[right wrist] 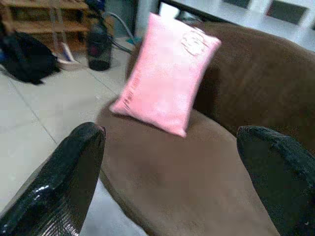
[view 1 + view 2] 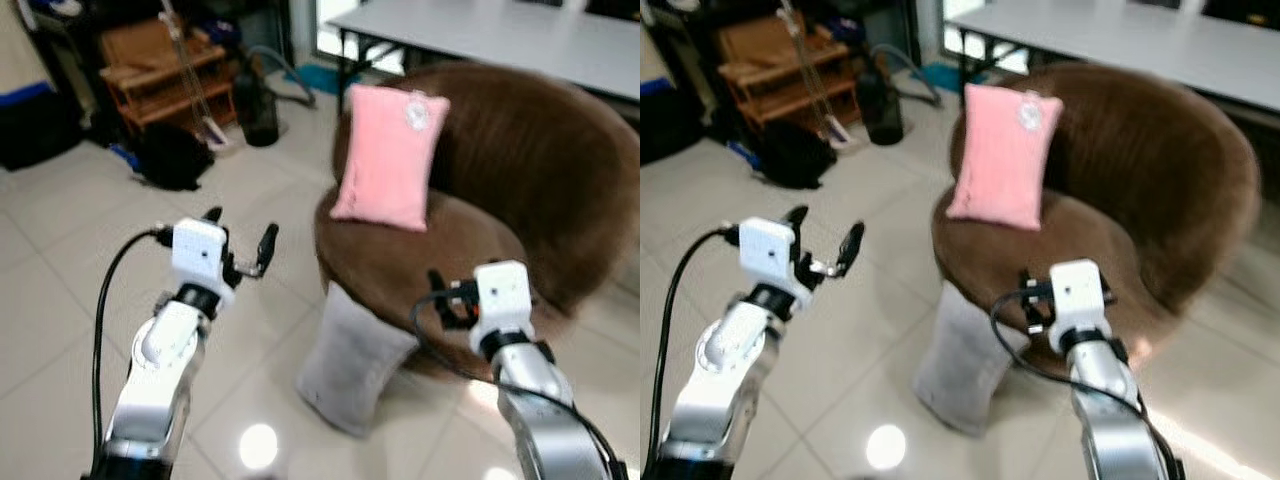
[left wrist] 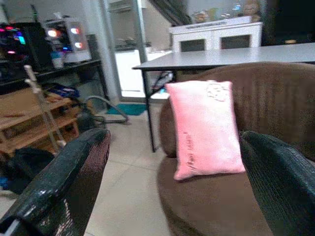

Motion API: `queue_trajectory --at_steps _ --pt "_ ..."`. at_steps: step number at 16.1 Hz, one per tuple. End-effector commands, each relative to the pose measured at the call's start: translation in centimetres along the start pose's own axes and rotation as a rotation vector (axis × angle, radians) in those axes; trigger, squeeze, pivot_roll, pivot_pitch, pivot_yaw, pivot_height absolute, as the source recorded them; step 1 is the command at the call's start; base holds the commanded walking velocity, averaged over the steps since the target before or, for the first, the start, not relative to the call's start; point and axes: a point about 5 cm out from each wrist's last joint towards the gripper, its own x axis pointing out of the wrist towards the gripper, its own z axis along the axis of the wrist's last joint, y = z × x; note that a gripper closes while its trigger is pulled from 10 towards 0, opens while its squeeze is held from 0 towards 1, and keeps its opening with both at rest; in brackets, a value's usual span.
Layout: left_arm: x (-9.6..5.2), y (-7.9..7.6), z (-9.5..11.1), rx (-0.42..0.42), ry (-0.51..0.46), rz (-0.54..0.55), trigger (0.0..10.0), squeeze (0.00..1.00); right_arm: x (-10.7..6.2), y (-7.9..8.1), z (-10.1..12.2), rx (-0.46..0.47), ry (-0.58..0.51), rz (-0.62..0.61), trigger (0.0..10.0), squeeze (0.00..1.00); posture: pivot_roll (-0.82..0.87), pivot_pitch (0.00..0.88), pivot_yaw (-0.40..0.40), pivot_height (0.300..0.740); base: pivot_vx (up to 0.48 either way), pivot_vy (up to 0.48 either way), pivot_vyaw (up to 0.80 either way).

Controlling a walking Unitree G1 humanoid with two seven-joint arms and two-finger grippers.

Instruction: Move the pillow to the sofa from floor

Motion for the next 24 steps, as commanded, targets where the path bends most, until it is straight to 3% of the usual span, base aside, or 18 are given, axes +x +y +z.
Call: queue_trajectory --at_steps 1,6,8,11,21,24 --pt "-0.2 0.8 -0.1 0.011 0.01 0.02 10.0 0.0 0.2 0.7 0.4 0.004 -0.018 0.026 10.0 0.0 0.0 0.002 0.047 0.74 0.375 0.0 0.0" --pt "-0.2 0.7 -0.1 0.011 0.012 0.018 10.0 0.0 0.3 0.7 0.4 0.003 -0.02 0.031 10.0 0.0 0.0 0.006 0.047 0.74 0.373 0.0 0.0" --pt "-0.4 0.5 -0.2 -0.028 0.02 0.002 10.0 0.0 0.3 0.7 0.2 -0.001 -0.004 0.032 10.0 0.0 0.01 0.007 0.046 0.74 0.0 0.0 0.0" --pt "-1.2 -0.1 -1.2 0.01 0.061 -0.084 10.0 0.0 0.1 0.5 -0.2 -0.001 0.007 0.039 10.0 0.0 0.0 0.008 0.046 0.71 0.0 0.0 0.0" --pt "-1.6 -0.3 -1.7 0.01 0.054 -0.057 10.0 0.0 -0.1 0.4 -0.7 -0.018 0.023 0.093 10.0 0.0 0.0 0.027 0.031 0.601 0.0 0.0 0.0" --pt "-1.6 -0.2 -1.5 0.01 0.033 -0.046 10.0 0.0 0.0 0.5 -0.7 -0.034 0.028 0.096 10.0 0.0 0.0 0.034 0.027 0.601 0.0 0.0 0.0"
